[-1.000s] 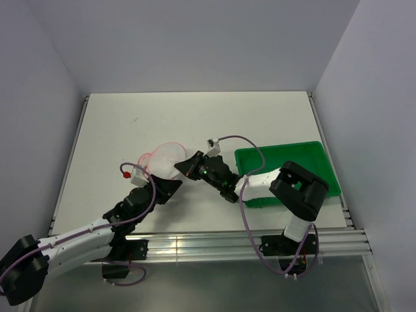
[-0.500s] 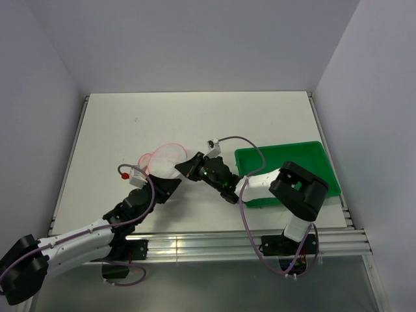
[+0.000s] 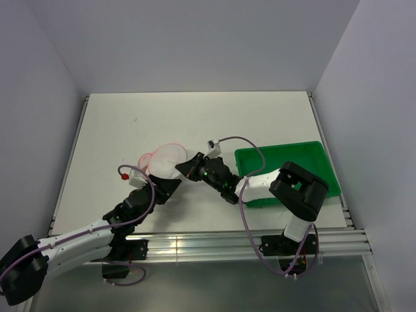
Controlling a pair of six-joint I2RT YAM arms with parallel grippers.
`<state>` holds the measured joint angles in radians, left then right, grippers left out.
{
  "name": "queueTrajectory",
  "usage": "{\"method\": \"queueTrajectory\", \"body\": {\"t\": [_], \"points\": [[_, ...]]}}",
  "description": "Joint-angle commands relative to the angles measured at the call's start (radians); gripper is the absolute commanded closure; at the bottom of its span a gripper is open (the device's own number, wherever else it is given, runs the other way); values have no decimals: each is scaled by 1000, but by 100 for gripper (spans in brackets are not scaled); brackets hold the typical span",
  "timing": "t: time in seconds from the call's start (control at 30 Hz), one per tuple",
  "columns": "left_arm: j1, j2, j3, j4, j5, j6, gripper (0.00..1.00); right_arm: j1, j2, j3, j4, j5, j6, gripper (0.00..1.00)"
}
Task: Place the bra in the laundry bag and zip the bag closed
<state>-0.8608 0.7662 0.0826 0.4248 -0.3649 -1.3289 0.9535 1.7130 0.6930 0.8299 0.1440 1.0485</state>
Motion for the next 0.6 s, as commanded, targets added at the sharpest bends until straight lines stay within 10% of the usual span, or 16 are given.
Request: {"method": "queueTrajectory", "body": {"t": [0.0, 0.57], "points": [[-3, -16, 3, -15, -29, 8, 51, 11, -44, -18, 25, 38, -31, 100], [-3, 73, 22, 109, -39, 36, 60, 14, -44, -18, 28, 23, -38, 100]]}}
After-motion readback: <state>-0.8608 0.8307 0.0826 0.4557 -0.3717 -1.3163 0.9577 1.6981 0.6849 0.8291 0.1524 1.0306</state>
